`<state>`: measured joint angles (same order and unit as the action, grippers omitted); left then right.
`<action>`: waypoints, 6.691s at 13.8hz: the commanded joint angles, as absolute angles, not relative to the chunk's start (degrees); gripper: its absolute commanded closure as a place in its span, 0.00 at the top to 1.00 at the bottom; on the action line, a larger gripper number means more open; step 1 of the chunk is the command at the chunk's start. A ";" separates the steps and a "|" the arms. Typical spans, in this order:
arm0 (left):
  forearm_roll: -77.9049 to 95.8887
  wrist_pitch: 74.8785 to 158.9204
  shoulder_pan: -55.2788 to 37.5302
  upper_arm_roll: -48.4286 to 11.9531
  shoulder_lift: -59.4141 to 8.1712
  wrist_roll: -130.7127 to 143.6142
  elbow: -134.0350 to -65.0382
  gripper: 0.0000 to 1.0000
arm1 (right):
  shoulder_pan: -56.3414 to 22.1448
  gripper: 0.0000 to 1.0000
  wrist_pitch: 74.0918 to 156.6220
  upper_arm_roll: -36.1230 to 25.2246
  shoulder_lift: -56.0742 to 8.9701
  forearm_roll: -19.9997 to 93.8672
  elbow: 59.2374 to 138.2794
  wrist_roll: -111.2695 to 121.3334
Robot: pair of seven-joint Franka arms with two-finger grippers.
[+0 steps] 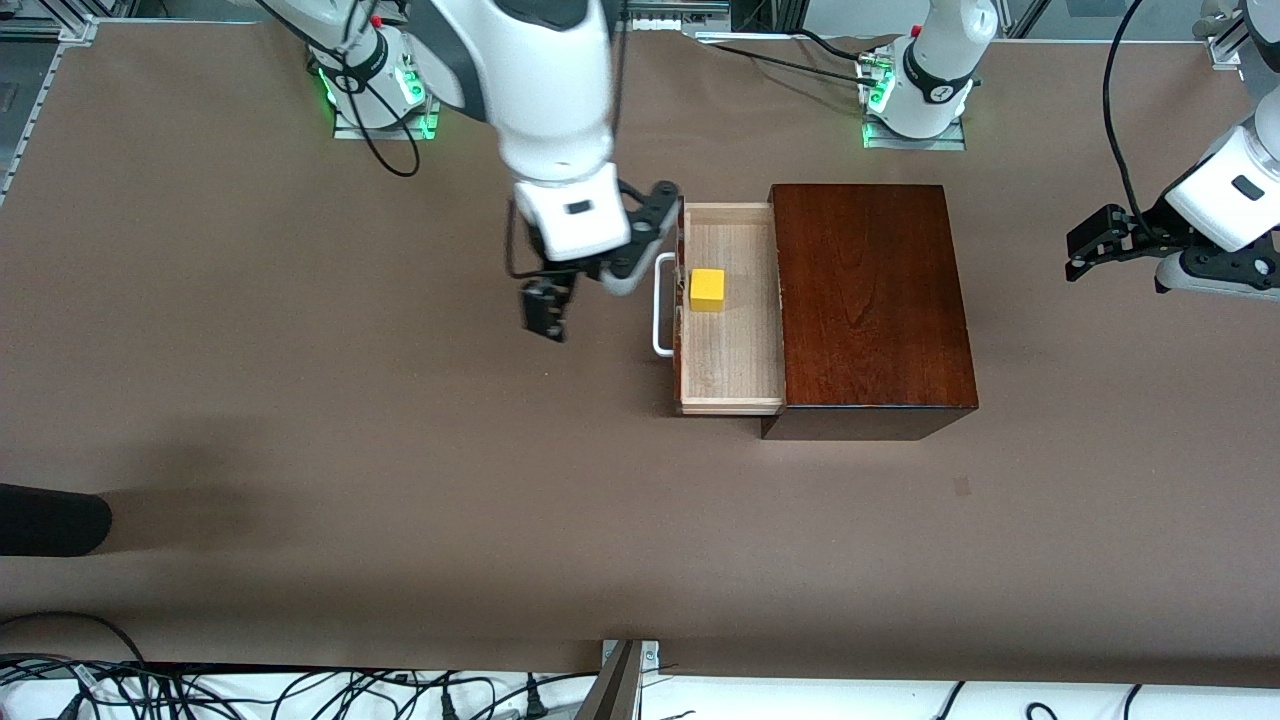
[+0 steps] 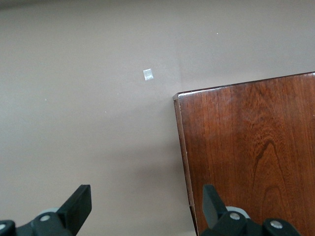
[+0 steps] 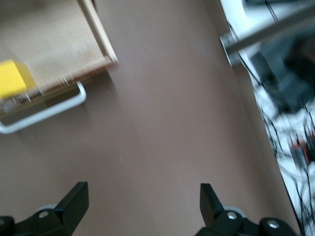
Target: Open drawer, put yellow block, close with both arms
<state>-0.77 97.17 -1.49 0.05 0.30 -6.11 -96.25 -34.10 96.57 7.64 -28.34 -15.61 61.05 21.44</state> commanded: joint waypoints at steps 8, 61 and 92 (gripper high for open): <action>-1.67 96.59 -1.49 0.00 0.44 -7.12 -96.06 1.00 | -20.85 1.00 93.26 -2.29 -13.37 3.69 73.20 20.57; -15.38 106.28 -29.45 -20.13 -39.55 -37.71 -82.62 1.00 | -10.28 1.00 86.31 -7.73 -3.52 0.53 84.99 7.65; -11.78 85.36 -14.80 -24.78 -18.73 -16.61 -74.72 1.00 | -9.76 1.00 86.84 -7.91 -3.69 0.79 84.99 4.92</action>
<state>-13.30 87.71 -20.49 -24.78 -21.93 -16.72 -74.62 -10.44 86.64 -8.11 -3.61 0.60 85.42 5.50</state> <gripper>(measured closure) 0.000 0.000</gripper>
